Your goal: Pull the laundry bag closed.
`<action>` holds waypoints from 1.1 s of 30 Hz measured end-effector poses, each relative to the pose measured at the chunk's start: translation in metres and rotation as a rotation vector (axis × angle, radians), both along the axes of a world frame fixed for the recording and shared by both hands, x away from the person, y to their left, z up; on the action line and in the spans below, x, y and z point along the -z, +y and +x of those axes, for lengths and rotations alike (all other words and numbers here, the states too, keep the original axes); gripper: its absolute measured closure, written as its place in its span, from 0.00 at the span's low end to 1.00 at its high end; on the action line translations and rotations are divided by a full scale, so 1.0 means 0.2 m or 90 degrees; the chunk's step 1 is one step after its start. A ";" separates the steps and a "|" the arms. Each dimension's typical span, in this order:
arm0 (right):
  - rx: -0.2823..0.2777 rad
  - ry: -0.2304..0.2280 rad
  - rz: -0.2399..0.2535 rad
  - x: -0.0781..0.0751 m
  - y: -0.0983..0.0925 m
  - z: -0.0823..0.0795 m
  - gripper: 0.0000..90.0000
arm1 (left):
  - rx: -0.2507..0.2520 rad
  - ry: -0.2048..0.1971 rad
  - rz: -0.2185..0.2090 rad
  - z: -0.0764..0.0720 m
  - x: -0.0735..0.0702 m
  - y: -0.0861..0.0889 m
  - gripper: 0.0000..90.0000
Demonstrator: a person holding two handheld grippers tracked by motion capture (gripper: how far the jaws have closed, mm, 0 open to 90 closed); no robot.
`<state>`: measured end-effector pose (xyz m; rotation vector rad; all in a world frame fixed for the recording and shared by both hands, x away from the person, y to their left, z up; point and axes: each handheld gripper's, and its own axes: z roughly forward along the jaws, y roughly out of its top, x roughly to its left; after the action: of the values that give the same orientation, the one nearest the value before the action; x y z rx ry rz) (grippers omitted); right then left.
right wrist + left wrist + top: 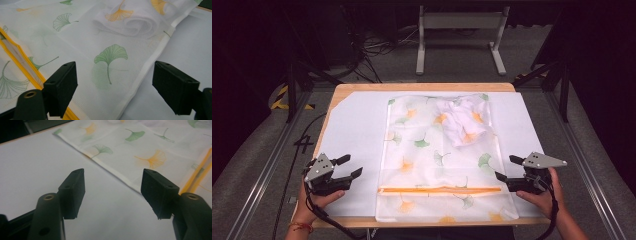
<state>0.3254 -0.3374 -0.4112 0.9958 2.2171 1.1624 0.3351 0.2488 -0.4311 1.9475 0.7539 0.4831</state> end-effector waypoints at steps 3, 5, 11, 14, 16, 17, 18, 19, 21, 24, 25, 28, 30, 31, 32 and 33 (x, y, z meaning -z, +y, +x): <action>0.004 0.004 -0.001 0.00 0.00 0.00 0.28 | 0.026 0.003 0.024 0.00 0.01 -0.03 0.56; -0.003 0.005 0.006 -0.01 0.01 0.00 0.36 | 0.039 0.000 0.037 -0.01 0.01 -0.04 0.60; -0.023 -0.014 0.010 -0.04 0.05 0.00 0.47 | 0.039 0.000 0.033 -0.04 0.02 -0.03 0.82; -0.041 -0.012 0.023 -0.04 0.08 0.01 0.53 | 0.036 -0.003 0.026 -0.06 0.02 -0.01 0.90; -0.060 -0.011 0.026 -0.05 0.11 0.01 0.57 | 0.051 -0.006 0.029 -0.08 0.00 -0.01 1.00; -0.063 -0.012 0.022 -0.05 0.12 0.01 0.57 | 0.053 -0.006 0.027 -0.08 0.00 -0.01 1.00; -0.070 -0.013 0.018 -0.05 0.14 0.01 0.58 | 0.059 -0.004 0.026 -0.08 0.00 -0.01 1.00; -0.077 -0.012 0.016 -0.05 0.16 0.01 0.61 | 0.063 -0.005 0.027 -0.08 0.00 -0.02 1.00; -0.086 -0.011 0.005 -0.05 0.20 0.00 0.61 | 0.067 0.001 0.031 -0.08 0.00 -0.04 1.00; -0.116 -0.004 -0.003 -0.06 0.28 -0.01 0.62 | 0.072 0.010 0.030 -0.08 0.00 -0.07 1.00; -0.126 0.000 -0.007 -0.06 0.31 -0.01 0.62 | 0.072 0.010 0.030 -0.08 0.00 -0.07 1.00; -0.148 0.010 -0.011 -0.06 0.38 -0.01 0.65 | 0.071 0.018 0.049 -0.06 0.00 -0.12 1.00; -0.181 0.017 -0.032 -0.06 0.47 -0.02 0.66 | 0.087 0.025 0.060 -0.03 0.01 -0.18 1.00; -0.181 0.017 -0.032 -0.06 0.47 -0.02 0.66 | 0.087 0.025 0.060 -0.03 0.01 -0.18 1.00; -0.201 0.016 -0.043 -0.07 0.54 -0.02 0.70 | 0.097 0.026 0.063 -0.01 0.01 -0.21 1.00; -0.208 0.016 -0.044 -0.07 0.56 -0.02 0.70 | 0.110 0.032 0.063 0.01 0.01 -0.23 1.00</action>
<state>0.3216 -0.2252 -0.3971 0.6376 2.4874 1.2020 0.3373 0.2022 -0.4330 2.1018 0.5965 0.3735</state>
